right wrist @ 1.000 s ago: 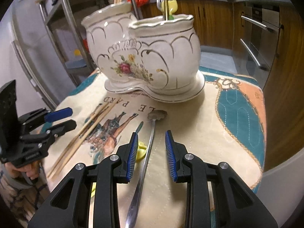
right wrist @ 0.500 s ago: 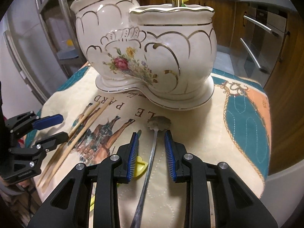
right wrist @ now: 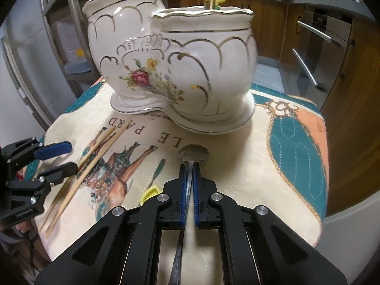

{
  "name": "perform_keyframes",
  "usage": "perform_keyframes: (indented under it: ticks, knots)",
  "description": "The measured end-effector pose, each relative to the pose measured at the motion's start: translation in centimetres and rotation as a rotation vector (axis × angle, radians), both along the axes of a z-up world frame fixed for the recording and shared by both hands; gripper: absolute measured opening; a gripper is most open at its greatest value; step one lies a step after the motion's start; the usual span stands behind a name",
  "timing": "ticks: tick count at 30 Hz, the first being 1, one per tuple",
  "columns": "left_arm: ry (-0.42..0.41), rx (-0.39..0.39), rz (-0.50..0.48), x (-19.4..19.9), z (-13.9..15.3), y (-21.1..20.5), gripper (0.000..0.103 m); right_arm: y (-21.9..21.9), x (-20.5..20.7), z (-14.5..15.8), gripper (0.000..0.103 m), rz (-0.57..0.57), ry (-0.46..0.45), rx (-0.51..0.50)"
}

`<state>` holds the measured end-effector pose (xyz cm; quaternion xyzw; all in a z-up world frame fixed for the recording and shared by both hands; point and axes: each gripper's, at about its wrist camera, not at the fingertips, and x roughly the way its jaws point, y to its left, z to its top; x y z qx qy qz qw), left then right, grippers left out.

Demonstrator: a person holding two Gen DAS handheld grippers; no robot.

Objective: Organize utensils
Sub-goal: 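Grasp a wooden chopstick with the left tool while the right tool grasps the silver spoon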

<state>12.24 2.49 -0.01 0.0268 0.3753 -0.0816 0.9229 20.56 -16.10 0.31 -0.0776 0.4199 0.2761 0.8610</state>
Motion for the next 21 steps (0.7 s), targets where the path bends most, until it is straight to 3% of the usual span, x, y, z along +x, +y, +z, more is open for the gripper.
perform_keyframes:
  ticks: [13, 21]
  knots:
    - [0.049, -0.002, -0.002, 0.0, 0.1, 1.2, 0.037, 0.2, -1.2, 0.5, 0.007, 0.041, 0.024, -0.226]
    - [0.15, 0.052, -0.075, 0.7, 0.3, 1.3, 0.042, 1.5, -1.3, 0.8, 0.008, 0.113, 0.131, -0.389]
